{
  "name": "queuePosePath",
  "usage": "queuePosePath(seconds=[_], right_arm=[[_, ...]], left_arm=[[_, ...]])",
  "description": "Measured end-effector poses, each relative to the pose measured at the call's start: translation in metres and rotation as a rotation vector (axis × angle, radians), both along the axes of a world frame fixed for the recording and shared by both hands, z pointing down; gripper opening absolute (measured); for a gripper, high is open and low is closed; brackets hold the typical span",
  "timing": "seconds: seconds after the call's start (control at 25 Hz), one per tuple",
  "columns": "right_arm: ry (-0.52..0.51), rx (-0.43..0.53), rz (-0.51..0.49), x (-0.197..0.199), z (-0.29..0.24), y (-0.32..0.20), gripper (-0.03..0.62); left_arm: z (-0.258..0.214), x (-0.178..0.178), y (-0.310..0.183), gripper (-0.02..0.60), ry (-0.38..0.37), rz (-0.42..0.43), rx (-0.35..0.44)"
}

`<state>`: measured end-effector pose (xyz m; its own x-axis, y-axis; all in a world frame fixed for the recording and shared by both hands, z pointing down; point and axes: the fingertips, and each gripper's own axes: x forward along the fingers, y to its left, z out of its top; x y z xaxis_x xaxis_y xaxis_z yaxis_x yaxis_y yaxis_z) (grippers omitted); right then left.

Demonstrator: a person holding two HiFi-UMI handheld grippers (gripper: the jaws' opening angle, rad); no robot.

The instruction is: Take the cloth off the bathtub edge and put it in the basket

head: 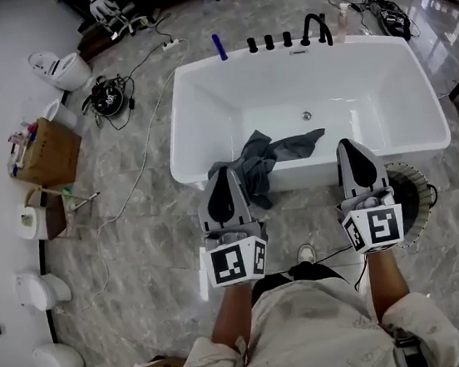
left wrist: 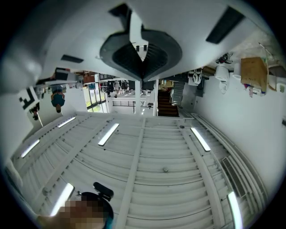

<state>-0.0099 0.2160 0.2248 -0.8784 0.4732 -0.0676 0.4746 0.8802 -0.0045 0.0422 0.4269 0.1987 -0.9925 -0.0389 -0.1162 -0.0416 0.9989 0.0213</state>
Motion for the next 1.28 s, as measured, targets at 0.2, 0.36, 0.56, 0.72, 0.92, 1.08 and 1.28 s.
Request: queuePosePath(seconds=[0.2,0.36,0.56,0.72,0.92,1.08,1.28], right_arm=[[0.004,-0.034,0.025,-0.021,0.0,-0.017,-0.011],[0.001,-0.023,0.04,-0.037,0.004,-0.014,-0.011],[0.006,0.002,0.047,-0.068,0.015,-0.005,-0.011],[0.002,0.013,0.047,-0.096,0.021,0.011,-0.011],[0.008,0.038,0.029,-0.136,0.033,0.04,-0.011],[0.025,0.05,0.011,-0.164,0.048,0.068,-0.011],[0.063,0.073,-0.006,-0.197,0.07,0.098,-0.011]], left_arm=[[-0.007,-0.025,-0.01,0.003,-0.005,0.0,0.002],[0.004,-0.045,-0.003,0.003,0.013,0.001,0.012],[0.023,-0.081,0.005,0.003,0.026,0.015,0.036],[0.036,-0.111,0.014,0.003,0.028,0.033,0.032],[0.051,-0.154,0.032,0.003,0.042,0.055,0.015],[0.069,-0.181,0.051,0.003,0.067,0.06,0.003],[0.104,-0.207,0.078,0.003,0.118,0.056,-0.026]])
